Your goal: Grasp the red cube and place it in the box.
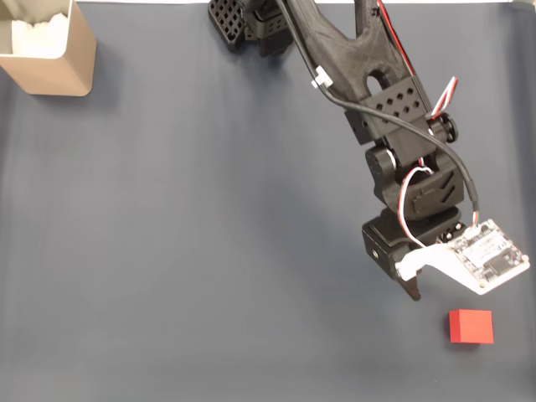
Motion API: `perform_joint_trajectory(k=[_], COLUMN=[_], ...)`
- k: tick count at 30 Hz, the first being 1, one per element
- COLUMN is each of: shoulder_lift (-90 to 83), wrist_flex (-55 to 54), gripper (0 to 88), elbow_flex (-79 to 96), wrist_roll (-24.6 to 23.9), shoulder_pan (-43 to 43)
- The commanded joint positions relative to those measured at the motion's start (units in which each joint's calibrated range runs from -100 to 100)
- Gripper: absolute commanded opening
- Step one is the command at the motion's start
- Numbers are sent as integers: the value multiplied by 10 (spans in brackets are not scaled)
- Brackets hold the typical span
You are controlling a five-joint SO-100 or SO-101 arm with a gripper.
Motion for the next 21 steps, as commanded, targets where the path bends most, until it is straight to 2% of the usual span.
perform_joint_trajectory(k=[1, 10, 21], shoulder_lift=[14, 94, 171], wrist_flex=[-10, -23, -27], gripper=[329, 389, 416], elbow_flex=[-58, -146, -246], wrist_roll=[-5, -20, -28], shoulder_pan=[-3, -6, -20])
